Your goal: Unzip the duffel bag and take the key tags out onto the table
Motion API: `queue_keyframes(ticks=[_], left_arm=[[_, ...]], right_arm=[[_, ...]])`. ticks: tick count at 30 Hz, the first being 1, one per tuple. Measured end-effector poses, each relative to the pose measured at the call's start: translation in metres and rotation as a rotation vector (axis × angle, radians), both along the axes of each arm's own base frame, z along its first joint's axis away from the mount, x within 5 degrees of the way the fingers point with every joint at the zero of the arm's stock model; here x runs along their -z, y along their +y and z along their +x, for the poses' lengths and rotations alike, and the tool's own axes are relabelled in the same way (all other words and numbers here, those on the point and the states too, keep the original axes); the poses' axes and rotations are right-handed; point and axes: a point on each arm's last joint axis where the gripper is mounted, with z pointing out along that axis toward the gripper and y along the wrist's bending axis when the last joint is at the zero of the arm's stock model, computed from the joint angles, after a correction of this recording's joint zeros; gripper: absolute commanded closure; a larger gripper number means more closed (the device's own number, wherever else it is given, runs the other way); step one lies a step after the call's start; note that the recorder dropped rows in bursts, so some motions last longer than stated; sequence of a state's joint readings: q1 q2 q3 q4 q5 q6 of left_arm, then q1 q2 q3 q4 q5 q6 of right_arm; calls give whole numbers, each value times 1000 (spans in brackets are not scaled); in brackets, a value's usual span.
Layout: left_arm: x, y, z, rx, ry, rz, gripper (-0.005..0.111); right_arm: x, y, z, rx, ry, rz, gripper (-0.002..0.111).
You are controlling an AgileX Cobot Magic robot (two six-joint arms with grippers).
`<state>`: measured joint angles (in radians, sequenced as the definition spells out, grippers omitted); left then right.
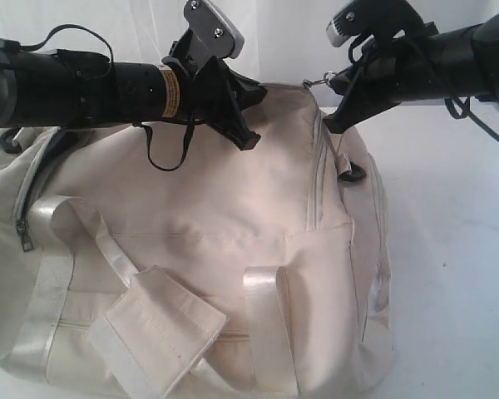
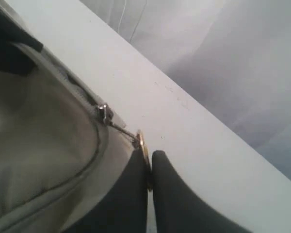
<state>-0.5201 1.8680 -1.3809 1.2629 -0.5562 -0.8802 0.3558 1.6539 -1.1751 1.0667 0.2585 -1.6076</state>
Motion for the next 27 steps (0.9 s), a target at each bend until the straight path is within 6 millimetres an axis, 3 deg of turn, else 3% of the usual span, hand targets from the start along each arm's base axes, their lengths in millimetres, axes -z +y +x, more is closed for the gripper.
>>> queue_keyframes(ticks=[27], left_arm=[[-14, 2, -5, -57, -19, 17, 107]], right_arm=[[20, -3, 16, 58, 8, -36, 108]])
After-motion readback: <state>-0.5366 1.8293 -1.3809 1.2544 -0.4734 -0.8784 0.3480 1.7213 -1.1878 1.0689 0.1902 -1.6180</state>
